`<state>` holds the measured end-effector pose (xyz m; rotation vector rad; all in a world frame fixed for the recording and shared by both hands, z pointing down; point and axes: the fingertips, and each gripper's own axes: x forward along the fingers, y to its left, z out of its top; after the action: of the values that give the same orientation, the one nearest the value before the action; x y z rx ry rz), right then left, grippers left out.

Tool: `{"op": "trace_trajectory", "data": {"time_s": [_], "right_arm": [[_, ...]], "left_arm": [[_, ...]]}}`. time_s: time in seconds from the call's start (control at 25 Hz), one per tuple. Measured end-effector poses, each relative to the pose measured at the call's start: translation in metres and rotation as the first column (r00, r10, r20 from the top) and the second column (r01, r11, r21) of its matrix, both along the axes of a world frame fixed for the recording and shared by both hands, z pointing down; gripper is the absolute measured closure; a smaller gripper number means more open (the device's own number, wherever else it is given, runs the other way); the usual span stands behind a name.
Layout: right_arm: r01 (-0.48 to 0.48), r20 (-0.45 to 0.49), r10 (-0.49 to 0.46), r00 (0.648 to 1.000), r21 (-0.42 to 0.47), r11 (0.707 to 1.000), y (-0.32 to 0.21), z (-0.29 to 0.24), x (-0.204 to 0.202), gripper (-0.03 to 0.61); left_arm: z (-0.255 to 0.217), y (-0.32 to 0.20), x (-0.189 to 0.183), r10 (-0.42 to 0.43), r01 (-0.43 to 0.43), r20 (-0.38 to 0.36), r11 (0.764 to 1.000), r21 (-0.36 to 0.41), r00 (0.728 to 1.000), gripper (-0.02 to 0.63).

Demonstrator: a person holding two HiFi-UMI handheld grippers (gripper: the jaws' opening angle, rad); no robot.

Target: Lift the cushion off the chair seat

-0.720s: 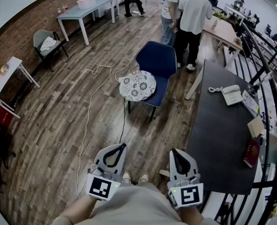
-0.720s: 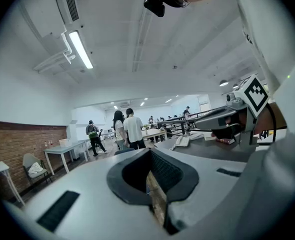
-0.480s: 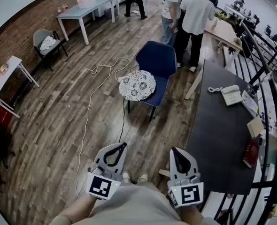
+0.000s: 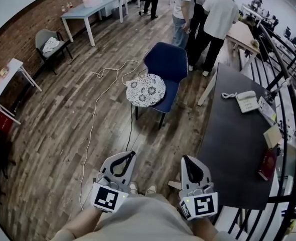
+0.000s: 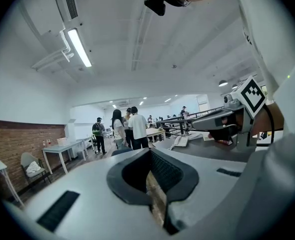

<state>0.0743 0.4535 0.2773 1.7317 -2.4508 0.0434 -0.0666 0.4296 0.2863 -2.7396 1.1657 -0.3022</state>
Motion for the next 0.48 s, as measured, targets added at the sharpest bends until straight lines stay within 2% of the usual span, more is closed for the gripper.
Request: {"op": "trace_trajectory", "data": {"time_s": [0.24, 0.48], "right_arm": [[0.014, 0.003, -0.014, 1.000, 0.005, 1.000, -0.004, 0.003, 0.016, 0.577], [0.019, -0.006, -0.019, 1.000, 0.029, 0.999, -0.015, 0.007, 0.032, 0.577]], "left_arm": [[0.003, -0.002, 0.016, -0.020, 0.019, -0.024, 1.000, -0.019, 1.000, 0.609], [0.000, -0.010, 0.028, -0.043, 0.044, -0.038, 0.999, 0.018, 0.998, 0.610]]}}
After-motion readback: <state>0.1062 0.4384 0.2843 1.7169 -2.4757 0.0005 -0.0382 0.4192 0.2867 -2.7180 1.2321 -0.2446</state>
